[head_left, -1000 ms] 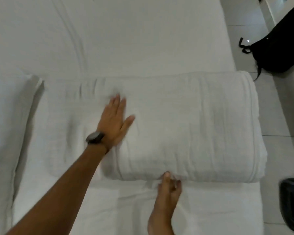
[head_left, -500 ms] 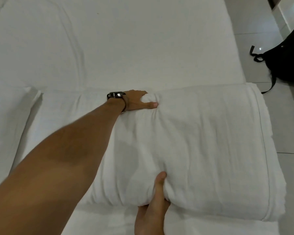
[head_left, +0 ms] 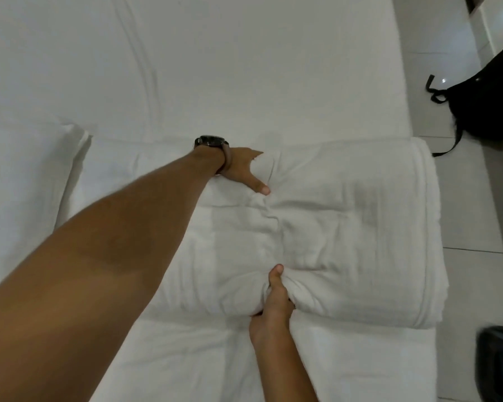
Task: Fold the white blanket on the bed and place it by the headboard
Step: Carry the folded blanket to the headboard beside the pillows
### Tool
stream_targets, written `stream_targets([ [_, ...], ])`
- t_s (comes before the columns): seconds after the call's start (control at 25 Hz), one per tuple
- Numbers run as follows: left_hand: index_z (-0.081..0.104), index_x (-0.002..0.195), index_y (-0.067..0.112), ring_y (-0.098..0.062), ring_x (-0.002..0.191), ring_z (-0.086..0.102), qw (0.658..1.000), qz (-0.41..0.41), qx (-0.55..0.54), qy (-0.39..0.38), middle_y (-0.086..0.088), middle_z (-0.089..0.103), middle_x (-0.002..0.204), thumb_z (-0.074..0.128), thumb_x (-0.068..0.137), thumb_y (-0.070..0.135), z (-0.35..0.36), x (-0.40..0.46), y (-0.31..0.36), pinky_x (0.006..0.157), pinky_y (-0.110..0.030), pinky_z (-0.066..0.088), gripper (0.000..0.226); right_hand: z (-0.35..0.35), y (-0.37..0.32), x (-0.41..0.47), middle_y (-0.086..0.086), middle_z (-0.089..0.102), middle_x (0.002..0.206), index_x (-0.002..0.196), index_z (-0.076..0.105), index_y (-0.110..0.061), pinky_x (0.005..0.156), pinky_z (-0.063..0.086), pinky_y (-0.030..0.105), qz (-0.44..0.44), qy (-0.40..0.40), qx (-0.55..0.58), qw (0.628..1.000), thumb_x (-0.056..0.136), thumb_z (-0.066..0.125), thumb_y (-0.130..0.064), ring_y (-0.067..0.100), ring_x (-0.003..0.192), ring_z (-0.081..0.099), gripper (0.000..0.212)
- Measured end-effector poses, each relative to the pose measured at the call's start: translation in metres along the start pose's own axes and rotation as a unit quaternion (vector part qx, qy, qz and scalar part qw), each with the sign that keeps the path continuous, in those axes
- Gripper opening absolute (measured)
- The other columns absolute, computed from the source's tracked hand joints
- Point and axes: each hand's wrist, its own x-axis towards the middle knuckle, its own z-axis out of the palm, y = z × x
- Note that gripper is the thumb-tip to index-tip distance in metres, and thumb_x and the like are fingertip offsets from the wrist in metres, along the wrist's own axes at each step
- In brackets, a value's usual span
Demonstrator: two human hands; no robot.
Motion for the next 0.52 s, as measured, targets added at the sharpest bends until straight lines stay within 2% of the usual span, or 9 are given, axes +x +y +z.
stream_targets([
  [0.04, 0.050, 0.149, 0.037, -0.018, 0.131, 0.058, 1.000, 0.015, -0.026, 0.006, 0.011, 0.059, 0.147, 0.083, 0.060, 0.080, 0.001, -0.023, 0.006, 0.111, -0.043, 0.048, 0.104, 0.014, -0.012, -0.037, -0.003, 0.074, 0.136, 0.146, 0.060, -0.033, 0.106, 0.058, 0.055, 0.009, 0.012, 0.007, 1.000, 0.047, 0.099, -0.073, 0.024, 0.115, 0.076, 0.114],
  [0.12, 0.064, 0.132, 0.039, -0.013, 0.114, 0.068, 0.993, 0.037, -0.109, 0.018, 0.015, 0.071, 0.127, 0.087, 0.065, 0.070, 0.001, -0.070, 0.008, 0.102, -0.041, 0.056, 0.077, 0.025, -0.036, -0.109, -0.002, 0.076, 0.130, 0.143, 0.065, -0.031, 0.106, 0.057, 0.057, -0.020, 0.022, 0.028, 0.999, 0.069, 0.100, -0.046, 0.026, 0.114, 0.075, 0.083],
  [0.16, 0.069, 0.126, 0.038, -0.012, 0.109, 0.071, 0.988, 0.039, -0.150, 0.024, 0.014, 0.074, 0.121, 0.088, 0.065, 0.067, -0.001, -0.101, 0.004, 0.099, -0.042, 0.059, 0.070, 0.020, -0.043, -0.138, -0.002, 0.077, 0.129, 0.142, 0.067, -0.028, 0.105, 0.057, 0.057, -0.029, 0.008, 0.029, 0.999, 0.079, 0.095, -0.033, 0.027, 0.114, 0.075, 0.068],
  [0.24, 0.073, 0.118, 0.035, -0.013, 0.104, 0.074, 0.977, 0.022, -0.207, 0.044, 0.013, 0.077, 0.114, 0.089, 0.066, 0.067, -0.002, -0.165, -0.015, 0.097, -0.043, 0.060, 0.063, 0.010, -0.051, -0.196, -0.001, 0.078, 0.126, 0.141, 0.068, -0.024, 0.104, 0.058, 0.053, -0.049, -0.008, 0.018, 0.999, 0.088, 0.086, -0.019, 0.027, 0.113, 0.075, 0.056],
  [0.4, 0.073, 0.119, 0.034, -0.012, 0.099, 0.077, 0.951, -0.011, -0.292, 0.097, 0.012, 0.080, 0.108, 0.087, 0.073, 0.063, 0.015, -0.296, -0.077, 0.097, -0.043, 0.060, 0.056, 0.004, -0.028, -0.276, -0.005, 0.077, 0.118, 0.135, 0.069, -0.021, 0.089, 0.060, 0.042, -0.096, -0.035, -0.061, 0.993, 0.089, 0.086, -0.016, 0.019, 0.102, 0.074, 0.049],
  [0.52, 0.064, 0.135, 0.032, -0.011, 0.109, 0.072, 0.929, -0.038, -0.332, 0.160, 0.012, 0.076, 0.121, 0.086, 0.075, 0.061, 0.031, -0.408, -0.146, 0.104, -0.040, 0.055, 0.070, 0.022, 0.030, -0.338, -0.004, 0.078, 0.121, 0.133, 0.070, -0.021, 0.102, 0.059, 0.051, -0.122, -0.081, -0.121, 0.982, 0.087, 0.089, -0.020, 0.023, 0.108, 0.074, 0.050],
])
